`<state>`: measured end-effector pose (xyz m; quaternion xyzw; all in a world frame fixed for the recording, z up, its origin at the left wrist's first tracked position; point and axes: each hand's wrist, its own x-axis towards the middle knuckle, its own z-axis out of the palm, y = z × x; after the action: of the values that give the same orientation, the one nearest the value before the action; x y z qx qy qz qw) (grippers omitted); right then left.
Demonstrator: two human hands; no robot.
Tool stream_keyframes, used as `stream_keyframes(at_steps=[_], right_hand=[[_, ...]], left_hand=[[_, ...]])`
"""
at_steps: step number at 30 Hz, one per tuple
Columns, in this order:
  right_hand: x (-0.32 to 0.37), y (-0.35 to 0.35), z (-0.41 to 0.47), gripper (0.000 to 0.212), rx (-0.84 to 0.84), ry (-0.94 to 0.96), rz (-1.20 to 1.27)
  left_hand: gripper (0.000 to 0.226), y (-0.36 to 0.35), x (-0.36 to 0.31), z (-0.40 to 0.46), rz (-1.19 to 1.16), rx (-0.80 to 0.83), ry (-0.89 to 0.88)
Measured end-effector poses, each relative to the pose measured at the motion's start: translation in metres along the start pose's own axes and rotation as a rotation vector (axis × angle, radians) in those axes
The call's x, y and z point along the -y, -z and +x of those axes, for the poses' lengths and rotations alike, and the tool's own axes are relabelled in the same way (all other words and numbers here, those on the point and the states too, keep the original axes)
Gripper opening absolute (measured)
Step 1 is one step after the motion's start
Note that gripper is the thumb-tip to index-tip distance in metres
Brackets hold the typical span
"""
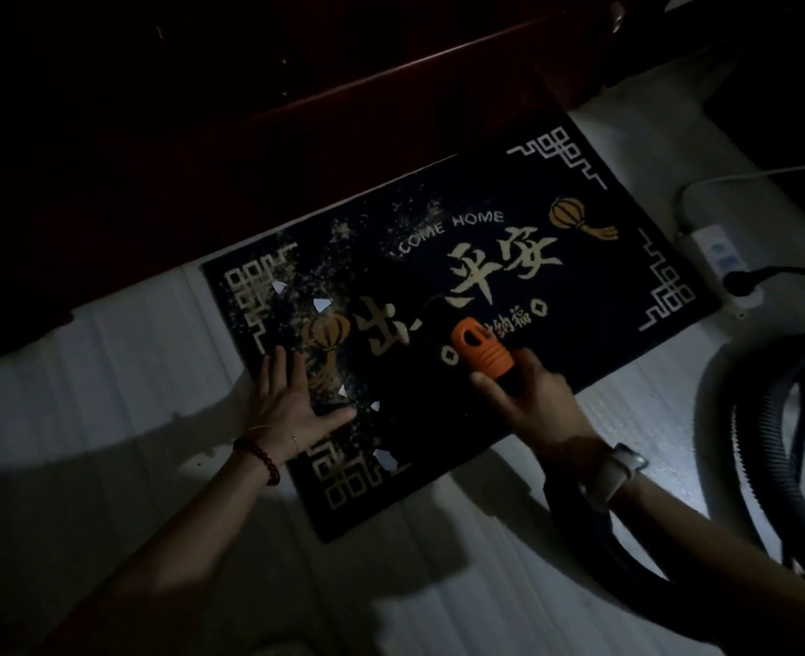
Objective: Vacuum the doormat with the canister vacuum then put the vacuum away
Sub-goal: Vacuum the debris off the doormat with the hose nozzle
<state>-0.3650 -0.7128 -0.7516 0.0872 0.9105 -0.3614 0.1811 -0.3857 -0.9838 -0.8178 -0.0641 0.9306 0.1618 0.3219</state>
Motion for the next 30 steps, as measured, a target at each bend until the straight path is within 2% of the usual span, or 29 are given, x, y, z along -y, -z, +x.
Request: stream_keyframes(at_steps=[3,6,10,14,18,21,23,25,27,30], right_hand=[[-0.005,-0.023,-0.019,0.048,0.032,0.020,-0.040],[-0.014,-0.017,-0.025,0.048,-0.071,0.101,-0.147],[-0.018,-0.007,-0.022,0.039,-0.077,0.107,-0.225],[-0.025,0.016,0.008,0.039,-0.243,-0.012,-0.096],[-0.022,0.037,0.043,0.046,-0.389,-0.124,-0.072],[-0.006,0.012,0.038,0.046,-0.240,-0.024,0.050],[-0.001,-0.009,0.023,0.045,-0.078,0.084,-0.019],[0.001,-0.011,0.016,0.044,-0.012,0.140,-0.121],[0.000,0.006,0.024,0.042,-0.046,0.104,-0.101],[-0.009,0.041,0.053,0.043,-0.233,-0.081,0.006]], left_hand=[[0.101,-0.005,-0.005,0.001,-0.019,-0.125,0.023],[0.103,-0.009,-0.005,0.004,0.022,-0.138,0.021],[0.105,-0.015,-0.003,0.003,0.057,-0.160,-0.003],[0.104,-0.018,-0.002,0.003,0.069,-0.149,-0.004],[0.102,-0.018,-0.004,0.004,0.076,-0.116,0.008],[0.101,-0.016,-0.005,0.004,0.088,-0.089,0.011],[0.101,-0.016,-0.004,0.005,0.082,-0.087,0.000],[0.101,-0.016,-0.003,0.005,0.076,-0.096,-0.003],[0.102,-0.017,-0.003,0.005,0.082,-0.105,0.007],[0.104,-0.017,-0.004,0.007,0.087,-0.093,0.016]])
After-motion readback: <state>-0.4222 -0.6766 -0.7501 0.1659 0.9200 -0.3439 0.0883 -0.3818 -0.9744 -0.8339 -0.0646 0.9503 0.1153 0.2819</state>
